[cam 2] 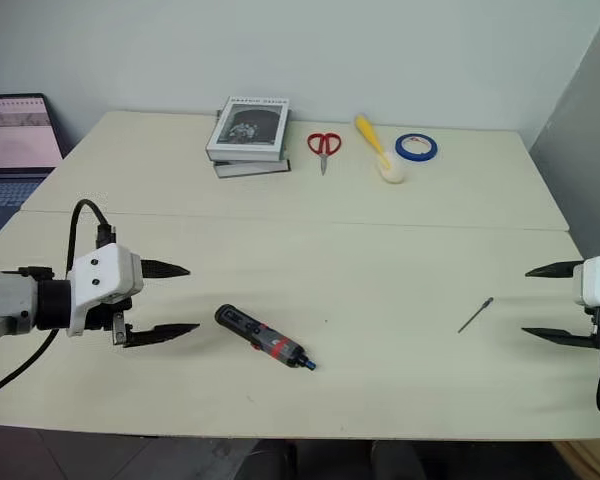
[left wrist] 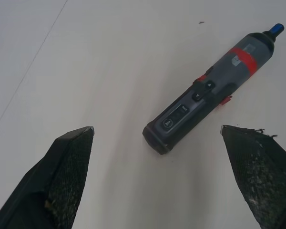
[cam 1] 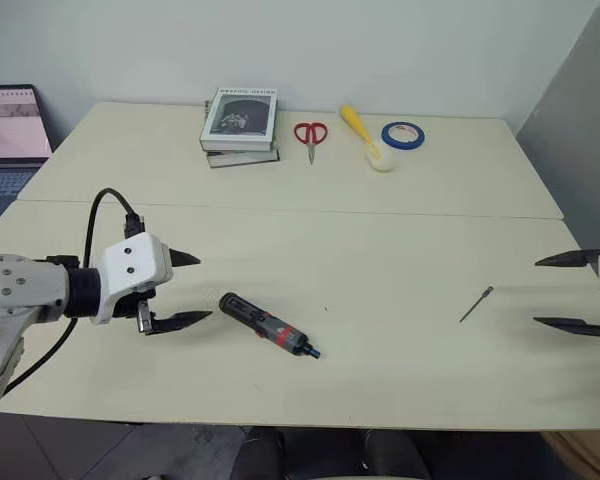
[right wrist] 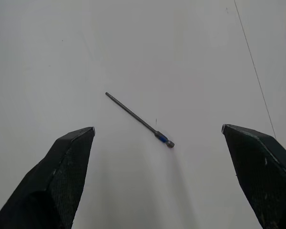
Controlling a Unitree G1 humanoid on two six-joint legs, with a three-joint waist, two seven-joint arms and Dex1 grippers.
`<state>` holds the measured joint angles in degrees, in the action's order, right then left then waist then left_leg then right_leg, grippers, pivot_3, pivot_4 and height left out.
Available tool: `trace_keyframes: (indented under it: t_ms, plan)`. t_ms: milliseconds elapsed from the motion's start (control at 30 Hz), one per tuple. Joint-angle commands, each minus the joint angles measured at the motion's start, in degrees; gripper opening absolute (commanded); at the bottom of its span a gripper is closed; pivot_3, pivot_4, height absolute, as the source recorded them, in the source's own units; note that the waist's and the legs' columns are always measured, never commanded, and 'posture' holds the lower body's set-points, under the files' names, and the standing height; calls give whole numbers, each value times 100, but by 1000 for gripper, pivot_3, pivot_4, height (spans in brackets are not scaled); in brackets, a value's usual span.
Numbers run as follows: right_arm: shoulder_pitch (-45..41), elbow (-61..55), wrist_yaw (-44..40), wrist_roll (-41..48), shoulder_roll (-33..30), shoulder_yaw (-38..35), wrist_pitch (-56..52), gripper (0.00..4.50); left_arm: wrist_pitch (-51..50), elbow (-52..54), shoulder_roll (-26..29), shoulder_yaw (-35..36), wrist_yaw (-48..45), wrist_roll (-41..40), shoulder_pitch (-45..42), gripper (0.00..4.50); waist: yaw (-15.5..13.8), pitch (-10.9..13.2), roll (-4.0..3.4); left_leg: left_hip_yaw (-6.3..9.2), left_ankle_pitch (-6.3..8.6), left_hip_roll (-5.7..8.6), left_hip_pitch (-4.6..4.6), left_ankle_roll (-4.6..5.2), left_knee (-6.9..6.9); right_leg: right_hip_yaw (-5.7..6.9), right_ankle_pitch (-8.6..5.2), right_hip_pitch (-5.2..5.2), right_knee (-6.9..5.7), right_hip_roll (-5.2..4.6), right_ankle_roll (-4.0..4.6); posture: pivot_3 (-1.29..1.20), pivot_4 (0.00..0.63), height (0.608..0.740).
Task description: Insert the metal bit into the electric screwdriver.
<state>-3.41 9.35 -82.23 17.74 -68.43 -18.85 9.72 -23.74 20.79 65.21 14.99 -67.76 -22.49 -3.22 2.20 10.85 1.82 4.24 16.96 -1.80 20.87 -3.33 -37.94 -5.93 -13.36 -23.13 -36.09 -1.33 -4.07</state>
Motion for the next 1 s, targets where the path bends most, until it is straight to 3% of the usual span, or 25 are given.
trace_keyframes:
  t_ms: [33,500,800,1000]
  plan:
    - [-21,-183,-33,65,-97,-82,-50,4500,46,60,97,61,-81,-19,-60,4468,-1,0,0,0,0,0,0,0,0,0,0,0,0,0,0,0,150,740]
    - [27,-677,146,202,128,-45,-501,4500,851,-416,-78,-35,-123,258,-288,4468,-16,1,-1,0,0,0,-1,0,-2,0,3,1,-4,0,-3,0,150,740]
    - [448,-1631,160,487,133,-274,-1149,4500,1008,-564,-95,-353,-462,159,-837,4468,-33,0,-1,2,0,1,2,0,-4,0,6,2,-4,1,-8,0,150,740]
    - [647,-3573,853,1328,237,-533,-2529,4500,1187,-114,-26,-1485,-1337,301,-1447,4468,-39,1,-1,3,-1,1,3,-1,-5,0,7,1,-11,2,-9,0,150,740]
